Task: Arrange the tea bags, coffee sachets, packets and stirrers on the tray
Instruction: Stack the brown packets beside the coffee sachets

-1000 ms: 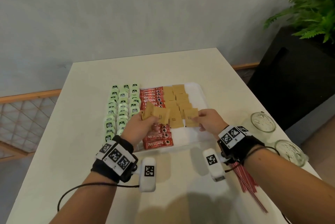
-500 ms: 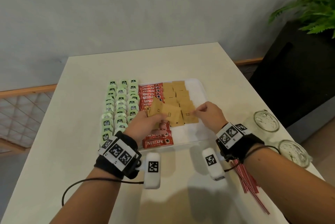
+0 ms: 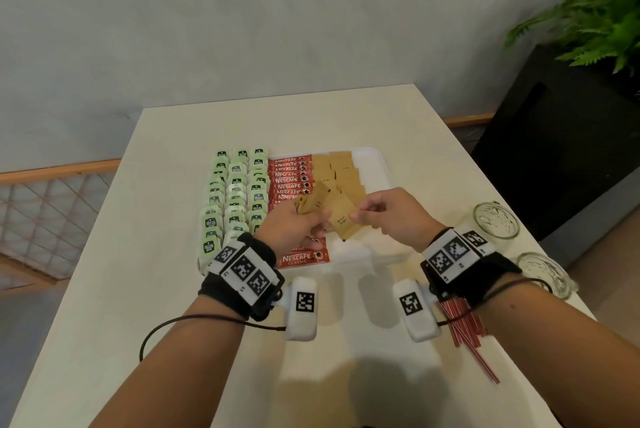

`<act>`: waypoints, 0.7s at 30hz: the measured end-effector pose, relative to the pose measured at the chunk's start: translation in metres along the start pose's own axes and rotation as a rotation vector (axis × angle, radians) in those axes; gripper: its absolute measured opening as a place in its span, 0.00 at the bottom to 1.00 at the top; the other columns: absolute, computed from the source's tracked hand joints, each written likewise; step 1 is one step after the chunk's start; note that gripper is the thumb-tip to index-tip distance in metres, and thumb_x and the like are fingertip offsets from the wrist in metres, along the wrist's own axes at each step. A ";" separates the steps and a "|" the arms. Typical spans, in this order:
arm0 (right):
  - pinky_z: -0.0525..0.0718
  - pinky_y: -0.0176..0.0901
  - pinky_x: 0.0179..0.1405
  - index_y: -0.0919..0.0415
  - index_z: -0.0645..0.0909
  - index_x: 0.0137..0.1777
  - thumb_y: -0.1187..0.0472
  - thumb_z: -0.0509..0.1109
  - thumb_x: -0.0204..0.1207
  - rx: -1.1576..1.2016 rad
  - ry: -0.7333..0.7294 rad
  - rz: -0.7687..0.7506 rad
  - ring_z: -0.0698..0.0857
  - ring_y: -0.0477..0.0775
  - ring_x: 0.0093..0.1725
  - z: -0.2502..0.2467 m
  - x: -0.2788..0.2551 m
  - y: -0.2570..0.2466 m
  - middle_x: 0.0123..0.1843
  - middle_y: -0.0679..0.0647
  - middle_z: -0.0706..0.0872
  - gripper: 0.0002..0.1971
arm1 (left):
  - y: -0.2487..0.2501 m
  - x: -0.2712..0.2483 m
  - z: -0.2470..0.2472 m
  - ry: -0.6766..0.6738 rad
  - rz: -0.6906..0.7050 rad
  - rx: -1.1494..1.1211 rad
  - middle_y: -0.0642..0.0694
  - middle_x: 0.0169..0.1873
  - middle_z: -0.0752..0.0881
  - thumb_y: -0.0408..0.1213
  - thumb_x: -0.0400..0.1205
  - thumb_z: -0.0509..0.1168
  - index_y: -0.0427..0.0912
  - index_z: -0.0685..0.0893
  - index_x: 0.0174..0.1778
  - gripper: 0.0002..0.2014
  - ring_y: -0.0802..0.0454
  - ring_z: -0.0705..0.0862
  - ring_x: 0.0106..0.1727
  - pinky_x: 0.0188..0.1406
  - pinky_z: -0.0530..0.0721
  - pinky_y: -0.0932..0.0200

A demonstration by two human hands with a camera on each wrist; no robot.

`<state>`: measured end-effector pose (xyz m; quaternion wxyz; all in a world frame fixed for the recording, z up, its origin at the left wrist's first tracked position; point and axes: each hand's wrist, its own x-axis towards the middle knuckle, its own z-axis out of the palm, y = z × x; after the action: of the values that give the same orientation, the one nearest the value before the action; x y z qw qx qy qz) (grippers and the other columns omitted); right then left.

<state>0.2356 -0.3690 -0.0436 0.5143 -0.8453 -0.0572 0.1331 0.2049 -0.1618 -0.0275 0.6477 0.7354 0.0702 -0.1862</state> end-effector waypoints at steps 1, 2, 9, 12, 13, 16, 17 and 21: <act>0.75 0.33 0.30 0.55 0.88 0.40 0.57 0.80 0.71 0.012 0.017 0.030 0.79 0.43 0.31 0.000 0.000 0.003 0.33 0.45 0.85 0.04 | 0.000 -0.001 -0.003 0.024 -0.012 -0.032 0.45 0.39 0.86 0.35 0.84 0.67 0.38 0.84 0.53 0.06 0.55 0.84 0.35 0.37 0.91 0.57; 0.75 0.33 0.29 0.58 0.87 0.43 0.58 0.80 0.72 0.027 0.034 0.069 0.79 0.45 0.31 0.001 0.000 0.008 0.36 0.49 0.86 0.06 | -0.001 -0.001 -0.006 0.047 -0.026 -0.067 0.45 0.40 0.86 0.36 0.84 0.67 0.39 0.84 0.53 0.05 0.54 0.84 0.36 0.38 0.91 0.57; 0.79 0.41 0.30 0.60 0.87 0.42 0.61 0.77 0.74 0.056 0.105 0.286 0.79 0.48 0.29 0.026 0.005 0.033 0.37 0.56 0.89 0.04 | -0.020 -0.005 -0.028 0.102 -0.107 -0.415 0.38 0.48 0.89 0.35 0.80 0.71 0.35 0.84 0.58 0.12 0.46 0.90 0.48 0.45 0.92 0.52; 0.79 0.40 0.29 0.60 0.87 0.40 0.59 0.75 0.76 -0.012 0.127 0.267 0.80 0.48 0.30 0.035 0.010 0.029 0.35 0.52 0.89 0.06 | -0.023 -0.005 -0.030 0.115 -0.150 -0.593 0.35 0.48 0.90 0.35 0.82 0.69 0.33 0.84 0.58 0.12 0.41 0.90 0.49 0.47 0.91 0.49; 0.80 0.40 0.30 0.61 0.87 0.40 0.59 0.74 0.77 -0.033 0.130 0.263 0.80 0.48 0.30 0.037 0.011 0.026 0.34 0.51 0.88 0.07 | -0.024 -0.005 -0.031 0.102 -0.152 -0.624 0.34 0.48 0.90 0.34 0.83 0.67 0.33 0.83 0.59 0.12 0.40 0.90 0.50 0.49 0.90 0.48; 0.87 0.48 0.39 0.60 0.86 0.36 0.56 0.75 0.76 -0.090 0.162 0.270 0.81 0.50 0.31 0.042 0.015 0.028 0.35 0.51 0.89 0.10 | -0.023 -0.006 -0.033 0.055 -0.151 -0.695 0.31 0.54 0.89 0.32 0.86 0.59 0.31 0.80 0.65 0.14 0.36 0.88 0.56 0.49 0.90 0.47; 0.88 0.50 0.43 0.59 0.85 0.35 0.54 0.75 0.75 -0.106 0.171 0.273 0.82 0.50 0.32 0.043 0.017 0.030 0.35 0.51 0.89 0.11 | -0.023 -0.007 -0.033 0.030 -0.153 -0.717 0.30 0.57 0.88 0.31 0.86 0.56 0.30 0.79 0.67 0.15 0.35 0.88 0.57 0.49 0.90 0.47; 0.87 0.53 0.45 0.58 0.82 0.38 0.51 0.77 0.72 -0.107 0.205 0.279 0.81 0.51 0.33 0.045 0.017 0.034 0.36 0.51 0.89 0.12 | -0.021 -0.009 -0.027 -0.068 -0.183 -0.744 0.30 0.59 0.87 0.27 0.87 0.55 0.30 0.76 0.69 0.16 0.35 0.88 0.59 0.50 0.90 0.46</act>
<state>0.2373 -0.3421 -0.0958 0.4483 -0.8803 0.1065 0.1133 0.1937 -0.1311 -0.0416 0.8530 0.4340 0.1769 -0.2295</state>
